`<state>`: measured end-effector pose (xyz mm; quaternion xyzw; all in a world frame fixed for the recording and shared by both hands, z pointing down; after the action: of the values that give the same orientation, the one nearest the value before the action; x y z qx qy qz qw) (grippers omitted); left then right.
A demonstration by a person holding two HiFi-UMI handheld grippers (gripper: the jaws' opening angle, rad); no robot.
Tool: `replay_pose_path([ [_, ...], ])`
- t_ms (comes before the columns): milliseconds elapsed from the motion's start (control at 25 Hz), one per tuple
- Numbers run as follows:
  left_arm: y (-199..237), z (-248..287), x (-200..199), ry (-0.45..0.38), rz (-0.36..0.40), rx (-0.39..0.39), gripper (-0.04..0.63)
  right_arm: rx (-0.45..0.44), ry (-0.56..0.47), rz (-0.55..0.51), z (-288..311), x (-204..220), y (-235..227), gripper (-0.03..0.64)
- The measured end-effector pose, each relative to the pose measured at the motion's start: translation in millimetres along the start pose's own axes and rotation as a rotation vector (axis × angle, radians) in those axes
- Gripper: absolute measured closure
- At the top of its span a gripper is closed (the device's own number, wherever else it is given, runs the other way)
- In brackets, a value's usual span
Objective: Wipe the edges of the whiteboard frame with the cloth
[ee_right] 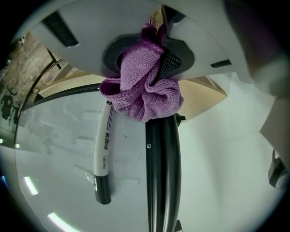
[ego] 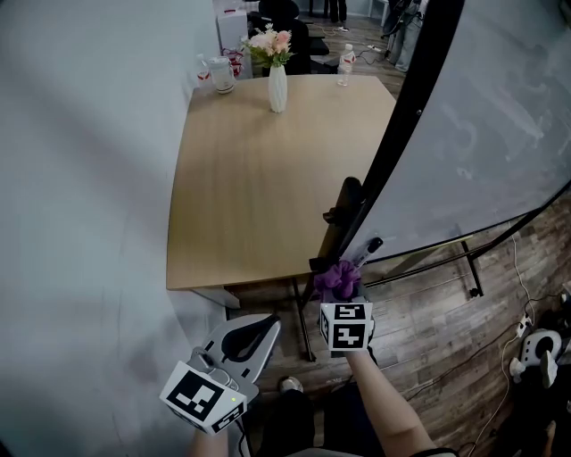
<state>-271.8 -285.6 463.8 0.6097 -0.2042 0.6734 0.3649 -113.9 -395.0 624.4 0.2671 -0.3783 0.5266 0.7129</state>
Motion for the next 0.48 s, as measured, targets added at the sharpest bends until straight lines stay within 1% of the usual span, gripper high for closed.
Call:
replay_pose_path([
  [200, -0.4, 0.2, 3.4, 0.009, 0.000, 0.002, 0.578, 0.004, -0.002, -0.007, 3.4, 5.0, 0.6, 0.555],
  [480, -3.0, -2.6, 6.1, 0.015, 0.011, 0.006, 0.580, -0.002, 0.041, 0.011, 10.1, 18.9, 1.8, 0.555],
])
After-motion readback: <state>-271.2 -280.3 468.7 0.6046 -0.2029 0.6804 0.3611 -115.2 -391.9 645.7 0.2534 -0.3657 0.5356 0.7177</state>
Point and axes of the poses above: the fingertips, and each gripper's own axes: z forward along the fingers, y to its left, x out of its underside, the point moved 4 cm from there along -z, backward along the fingers, and after that the axes turned 2 degrees about -x, right-handed, at the moved point
